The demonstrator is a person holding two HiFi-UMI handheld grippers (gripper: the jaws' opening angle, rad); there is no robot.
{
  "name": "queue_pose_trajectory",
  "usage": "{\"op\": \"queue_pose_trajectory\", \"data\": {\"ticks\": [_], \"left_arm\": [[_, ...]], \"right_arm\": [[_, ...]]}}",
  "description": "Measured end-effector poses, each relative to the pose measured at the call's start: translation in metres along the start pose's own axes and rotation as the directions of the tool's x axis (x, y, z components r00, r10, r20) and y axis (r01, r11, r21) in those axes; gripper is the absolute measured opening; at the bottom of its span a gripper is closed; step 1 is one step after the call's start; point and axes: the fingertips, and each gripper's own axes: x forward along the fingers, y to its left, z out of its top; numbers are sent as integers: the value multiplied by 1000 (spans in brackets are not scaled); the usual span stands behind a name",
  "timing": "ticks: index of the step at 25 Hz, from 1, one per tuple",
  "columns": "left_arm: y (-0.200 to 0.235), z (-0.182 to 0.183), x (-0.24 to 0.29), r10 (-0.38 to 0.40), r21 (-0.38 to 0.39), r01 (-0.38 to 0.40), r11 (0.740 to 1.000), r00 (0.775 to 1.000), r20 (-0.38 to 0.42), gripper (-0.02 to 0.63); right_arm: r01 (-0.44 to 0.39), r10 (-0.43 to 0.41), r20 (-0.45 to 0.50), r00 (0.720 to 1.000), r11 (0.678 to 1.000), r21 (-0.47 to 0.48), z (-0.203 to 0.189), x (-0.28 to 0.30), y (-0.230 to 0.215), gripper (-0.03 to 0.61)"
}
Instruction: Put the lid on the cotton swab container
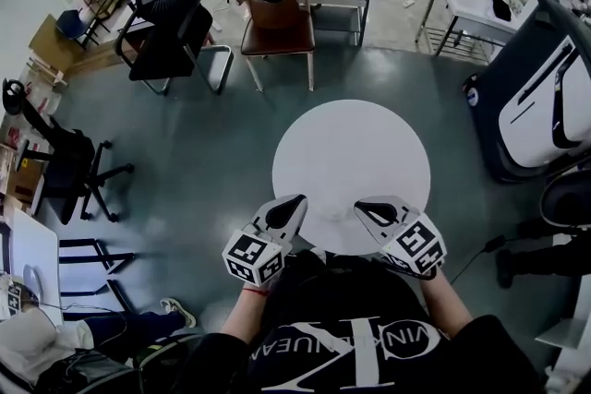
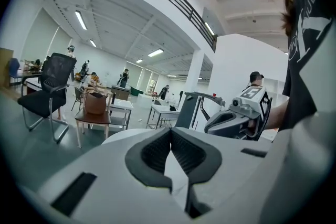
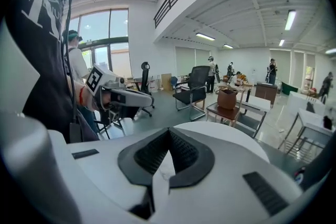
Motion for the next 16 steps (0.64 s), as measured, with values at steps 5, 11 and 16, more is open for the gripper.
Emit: {"op": "queue_pose_trajectory", "data": {"ticks": [5,11,16], "left_arm": [[10,3,2,31,14,-31,999,1000,2,8],[23,5,5,71,33,-71,997,997,1,8],[29,10,9,101,49,-101,994,995,2,8]], "right_arm": [[141,-141,1,990,990,-19,3,-2,-20,3],[235,-237,20,971,970,58,2,-5,-40,3],[287,-295,36,955,947,143,3,-10,-56,3]]}}
